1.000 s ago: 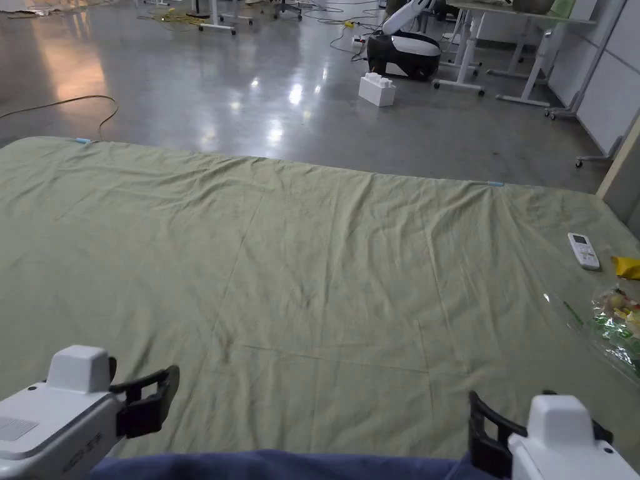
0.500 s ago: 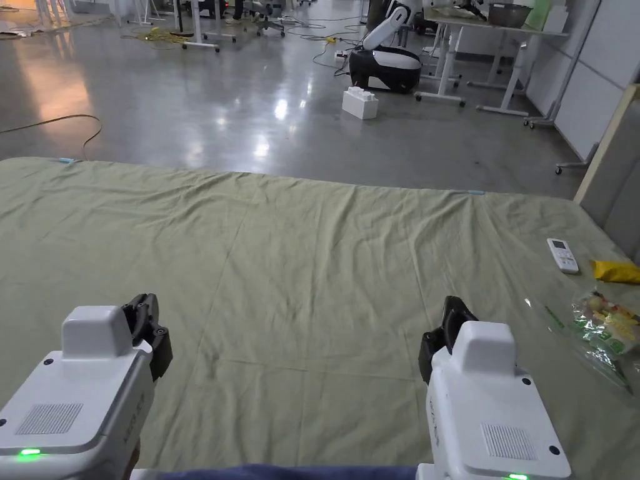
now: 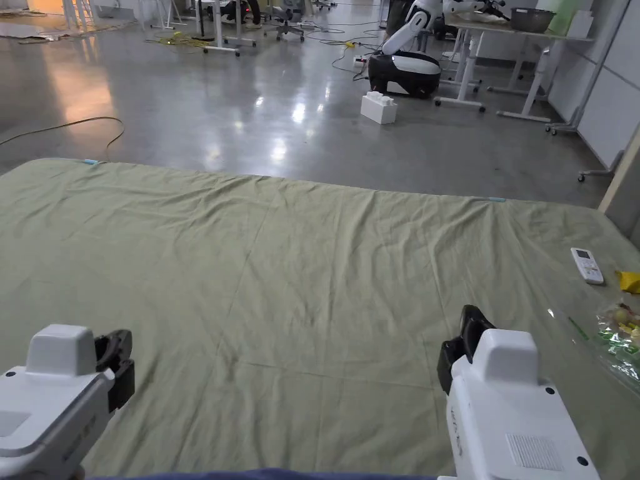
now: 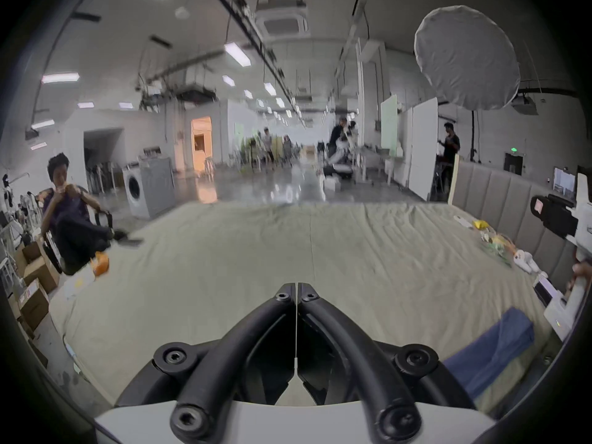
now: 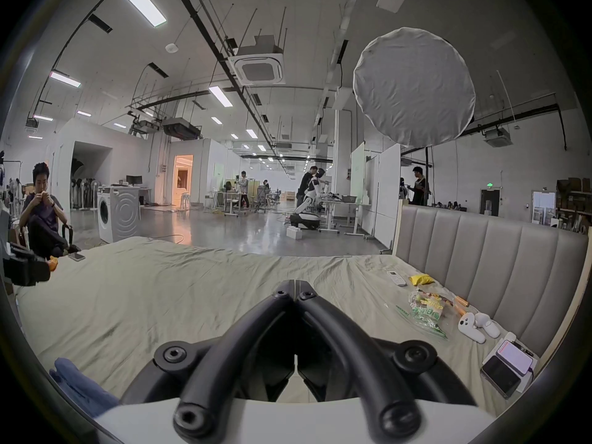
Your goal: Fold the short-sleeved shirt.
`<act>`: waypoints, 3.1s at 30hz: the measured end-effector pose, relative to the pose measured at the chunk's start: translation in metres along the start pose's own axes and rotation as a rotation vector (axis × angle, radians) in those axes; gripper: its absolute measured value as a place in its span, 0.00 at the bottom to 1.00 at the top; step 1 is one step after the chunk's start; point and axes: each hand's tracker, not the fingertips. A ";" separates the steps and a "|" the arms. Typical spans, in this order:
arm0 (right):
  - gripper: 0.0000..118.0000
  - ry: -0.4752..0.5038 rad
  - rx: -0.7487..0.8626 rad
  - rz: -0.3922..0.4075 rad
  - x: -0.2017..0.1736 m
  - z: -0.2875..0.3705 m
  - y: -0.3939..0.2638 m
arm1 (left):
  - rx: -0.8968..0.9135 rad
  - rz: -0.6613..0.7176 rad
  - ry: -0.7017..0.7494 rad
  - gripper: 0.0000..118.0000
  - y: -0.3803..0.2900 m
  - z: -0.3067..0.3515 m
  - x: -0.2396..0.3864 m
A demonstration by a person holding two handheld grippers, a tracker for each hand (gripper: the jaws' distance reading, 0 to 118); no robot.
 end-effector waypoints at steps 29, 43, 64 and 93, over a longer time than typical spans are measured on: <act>0.00 0.023 -0.195 0.026 -0.004 0.002 -0.045 | -0.604 0.837 -0.726 0.71 -0.157 -0.063 -0.149; 0.00 0.036 -0.217 0.048 -0.007 0.000 -0.048 | -0.599 0.722 -0.639 0.09 -0.144 -0.047 -0.105; 0.00 0.060 -0.192 0.047 -0.001 -0.003 -0.044 | -0.533 0.534 -0.388 0.08 -0.027 0.008 -0.171; 0.00 0.030 -0.240 -0.009 0.034 0.011 -0.068 | -0.742 0.398 -0.413 0.08 -0.047 -0.056 0.095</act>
